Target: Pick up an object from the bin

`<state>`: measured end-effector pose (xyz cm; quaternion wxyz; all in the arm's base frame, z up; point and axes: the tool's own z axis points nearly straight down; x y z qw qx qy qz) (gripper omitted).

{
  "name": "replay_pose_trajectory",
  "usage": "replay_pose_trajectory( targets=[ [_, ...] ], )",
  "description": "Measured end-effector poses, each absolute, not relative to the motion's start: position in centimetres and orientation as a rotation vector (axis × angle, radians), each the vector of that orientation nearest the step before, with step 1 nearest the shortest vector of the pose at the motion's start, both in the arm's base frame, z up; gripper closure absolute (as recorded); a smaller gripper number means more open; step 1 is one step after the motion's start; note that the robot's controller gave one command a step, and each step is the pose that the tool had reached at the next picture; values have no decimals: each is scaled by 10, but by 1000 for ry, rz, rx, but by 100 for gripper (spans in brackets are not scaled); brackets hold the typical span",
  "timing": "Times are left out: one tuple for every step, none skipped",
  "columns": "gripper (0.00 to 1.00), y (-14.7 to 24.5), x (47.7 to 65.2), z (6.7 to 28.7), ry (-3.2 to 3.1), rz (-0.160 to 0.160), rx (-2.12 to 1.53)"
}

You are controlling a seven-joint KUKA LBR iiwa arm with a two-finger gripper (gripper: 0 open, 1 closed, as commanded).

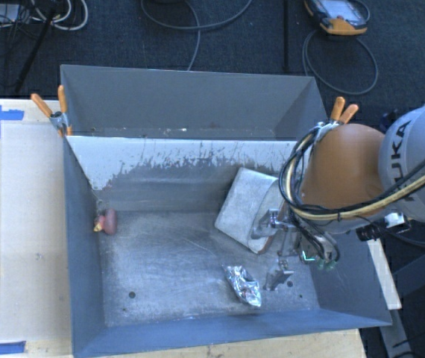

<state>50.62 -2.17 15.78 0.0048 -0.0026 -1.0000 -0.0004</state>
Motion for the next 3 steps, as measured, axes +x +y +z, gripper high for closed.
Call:
replay_pose_trajectory(
  targets=[
    [0, -14, 511, 74, -3067, -3, -654],
    [100, -14, 515, 76, -3079, -6, -655],
    [100, -33, 530, 244, -3068, 1, -674]
  ],
)
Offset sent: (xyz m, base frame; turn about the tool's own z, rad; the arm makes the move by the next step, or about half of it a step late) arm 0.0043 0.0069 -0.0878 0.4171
